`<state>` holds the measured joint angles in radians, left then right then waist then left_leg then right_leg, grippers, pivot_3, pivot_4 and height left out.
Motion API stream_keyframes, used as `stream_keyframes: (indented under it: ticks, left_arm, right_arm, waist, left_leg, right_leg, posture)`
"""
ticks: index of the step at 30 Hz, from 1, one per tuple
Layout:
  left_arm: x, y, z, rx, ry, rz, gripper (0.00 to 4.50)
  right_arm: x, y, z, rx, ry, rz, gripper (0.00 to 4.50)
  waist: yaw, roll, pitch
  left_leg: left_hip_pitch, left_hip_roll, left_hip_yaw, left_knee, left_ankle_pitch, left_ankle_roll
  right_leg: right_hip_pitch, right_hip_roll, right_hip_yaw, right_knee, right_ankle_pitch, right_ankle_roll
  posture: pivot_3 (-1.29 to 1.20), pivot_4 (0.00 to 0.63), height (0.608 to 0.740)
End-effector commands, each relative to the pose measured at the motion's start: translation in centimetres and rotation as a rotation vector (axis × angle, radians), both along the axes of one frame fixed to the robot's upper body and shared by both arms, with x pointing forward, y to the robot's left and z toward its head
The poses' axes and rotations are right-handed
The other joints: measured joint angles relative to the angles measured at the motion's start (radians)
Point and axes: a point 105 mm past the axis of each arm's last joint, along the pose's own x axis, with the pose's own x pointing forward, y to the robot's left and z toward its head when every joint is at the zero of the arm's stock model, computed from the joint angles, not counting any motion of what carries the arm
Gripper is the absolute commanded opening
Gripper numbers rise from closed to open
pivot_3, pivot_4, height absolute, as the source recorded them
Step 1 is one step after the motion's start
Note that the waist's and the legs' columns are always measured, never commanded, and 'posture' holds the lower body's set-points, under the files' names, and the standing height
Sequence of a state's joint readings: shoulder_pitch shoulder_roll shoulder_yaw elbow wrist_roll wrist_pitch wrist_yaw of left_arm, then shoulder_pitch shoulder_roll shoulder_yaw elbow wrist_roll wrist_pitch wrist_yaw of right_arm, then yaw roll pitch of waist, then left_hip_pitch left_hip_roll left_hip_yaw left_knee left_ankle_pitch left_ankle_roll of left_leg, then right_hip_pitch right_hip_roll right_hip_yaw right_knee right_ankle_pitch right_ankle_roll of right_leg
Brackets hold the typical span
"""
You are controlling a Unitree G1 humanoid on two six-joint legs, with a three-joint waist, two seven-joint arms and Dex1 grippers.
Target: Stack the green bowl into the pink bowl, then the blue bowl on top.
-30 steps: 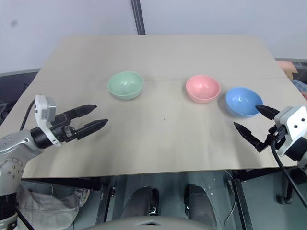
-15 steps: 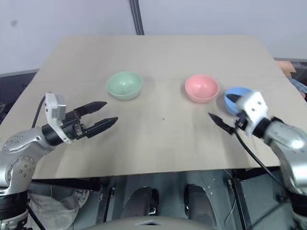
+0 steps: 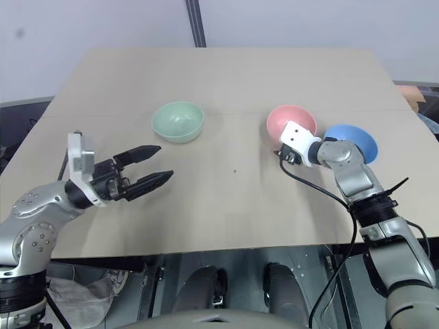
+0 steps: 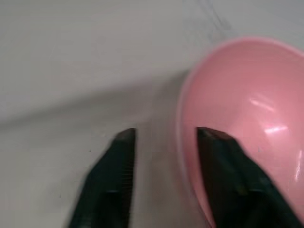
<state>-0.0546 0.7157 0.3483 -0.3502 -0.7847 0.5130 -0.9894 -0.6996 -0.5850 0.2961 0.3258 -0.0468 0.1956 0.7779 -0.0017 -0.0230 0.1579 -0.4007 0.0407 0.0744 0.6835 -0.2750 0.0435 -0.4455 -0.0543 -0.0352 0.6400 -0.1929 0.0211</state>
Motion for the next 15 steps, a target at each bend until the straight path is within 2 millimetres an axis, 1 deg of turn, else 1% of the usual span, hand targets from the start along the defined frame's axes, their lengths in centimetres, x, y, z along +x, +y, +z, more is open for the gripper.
stream_keyframes:
  ticks: [1,4,6,8,9,11,13,15]
  left_arm:
    - [-0.9,-0.3,1.2,0.012,-0.063,-0.028,4.5]
    - [-1.0,-0.3,1.2,0.009,-0.057,-0.023,4.5]
    - [-0.9,-0.2,1.1,0.006,-0.056,-0.011,4.5]
    - [-0.5,0.1,1.1,0.0,-0.053,0.015,4.5]
    - [-0.3,0.3,1.1,-0.006,-0.053,0.029,4.5]
    - [0.5,0.9,1.1,-0.006,-0.057,0.089,4.5]
    - [1.3,1.4,1.1,0.008,-0.063,0.139,4.5]
    - [2.1,1.8,1.0,0.04,-0.078,0.175,4.5]
  right_arm:
    - [0.7,-0.2,1.8,-0.023,-0.08,0.014,0.09]
    - [0.9,0.0,2.3,-0.049,-0.125,0.03,0.03]
    - [0.5,0.7,3.0,-0.063,-0.17,0.072,0.03]
    - [-1.6,2.8,3.5,-0.014,-0.144,0.203,0.03]
    - [-3.3,3.9,3.4,0.01,-0.109,0.283,0.03]
    - [-6.7,5.9,2.5,0.028,-0.024,0.404,0.03]
    - [-8.7,6.9,1.6,0.011,0.02,0.459,0.03]
    - [-9.7,7.8,0.5,-0.013,0.057,0.486,0.03]
  waist:
    - [-0.003,0.0,0.0]
    - [-0.009,0.0,0.0]
    - [-0.011,0.0,0.0]
    - [-0.011,0.001,0.0]
    - [-0.011,0.001,0.0]
    - [-0.01,0.001,0.0]
    - [-0.007,0.001,0.0]
    - [-0.007,0.001,0.0]
  left_leg:
    - [0.0,0.0,0.0,0.0,0.0,0.0]
    - [0.001,0.0,0.0,0.0,0.0,0.0]
    - [0.001,0.0,0.0,0.0,0.0,0.0]
    - [0.001,0.0,0.0,0.0,0.0,0.0]
    - [0.001,0.001,0.0,0.0,0.0,0.0]
    - [0.002,0.002,-0.001,0.0,0.0,0.0]
    - [0.002,0.003,-0.002,-0.001,0.0,0.0]
    - [0.001,0.002,-0.002,0.0,0.0,0.0]
  right_leg:
    - [0.0,0.0,0.0,0.0,0.0,0.0]
    - [0.0,0.0,0.0,0.002,0.0,0.0]
    - [0.0,0.0,0.0,0.002,0.0,0.0]
    - [0.0,0.0,0.0,0.002,0.0,0.0]
    - [0.0,0.0,0.0,0.002,0.0,0.0]
    - [0.0,0.002,0.0,0.002,0.0,0.0]
    - [0.0,0.002,-0.002,0.002,0.0,0.0]
    - [0.0,0.001,-0.002,0.002,0.0,0.001]
  posture:
    - [0.0,0.15,0.74]
    - [0.0,0.15,0.74]
    - [0.0,0.15,0.74]
    - [0.0,0.15,0.74]
    - [0.0,0.15,0.74]
    - [0.0,0.15,0.74]
    - [0.0,0.15,0.74]
    - [0.0,0.15,0.74]
